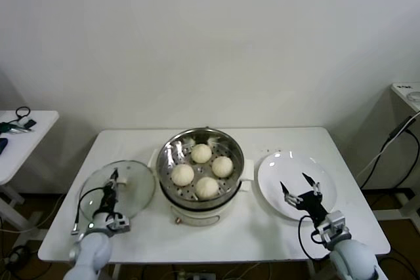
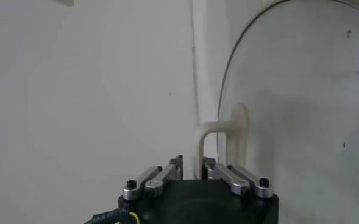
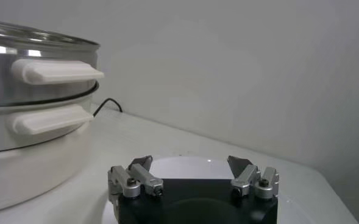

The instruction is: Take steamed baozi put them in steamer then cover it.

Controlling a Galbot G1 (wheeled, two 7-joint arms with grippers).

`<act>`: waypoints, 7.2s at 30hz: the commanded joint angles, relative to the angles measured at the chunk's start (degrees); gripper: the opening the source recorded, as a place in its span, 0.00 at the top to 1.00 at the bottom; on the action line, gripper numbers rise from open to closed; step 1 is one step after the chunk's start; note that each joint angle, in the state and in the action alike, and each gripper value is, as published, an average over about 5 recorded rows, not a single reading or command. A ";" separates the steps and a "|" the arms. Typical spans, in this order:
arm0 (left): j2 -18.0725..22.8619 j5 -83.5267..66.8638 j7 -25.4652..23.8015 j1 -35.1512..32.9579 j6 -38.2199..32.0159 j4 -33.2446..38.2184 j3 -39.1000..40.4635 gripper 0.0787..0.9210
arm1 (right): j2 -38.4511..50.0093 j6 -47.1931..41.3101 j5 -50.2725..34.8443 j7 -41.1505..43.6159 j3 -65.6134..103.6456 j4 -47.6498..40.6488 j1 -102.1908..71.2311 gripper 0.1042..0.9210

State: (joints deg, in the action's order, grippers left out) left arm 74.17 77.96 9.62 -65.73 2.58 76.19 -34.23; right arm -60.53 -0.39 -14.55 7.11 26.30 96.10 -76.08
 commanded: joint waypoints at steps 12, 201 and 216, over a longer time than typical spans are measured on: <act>-4.01 -6.14 -1.14 -9.79 5.04 19.87 -1.42 0.92 | -0.35 0.73 1.39 0.27 0.42 -0.87 0.78 0.12; -1.71 -76.36 -8.67 -22.63 1.91 43.82 -11.27 0.12 | -3.81 3.36 1.58 4.66 2.07 -9.27 5.94 0.12; 3.87 -86.16 -8.88 -24.97 -1.87 36.12 -15.05 0.12 | -3.97 6.64 1.12 6.00 2.95 -8.31 5.29 0.12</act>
State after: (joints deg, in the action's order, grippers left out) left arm 74.42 3.15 1.09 -88.00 7.66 116.48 -42.73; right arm -64.36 4.83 -13.07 12.68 28.97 87.34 -70.64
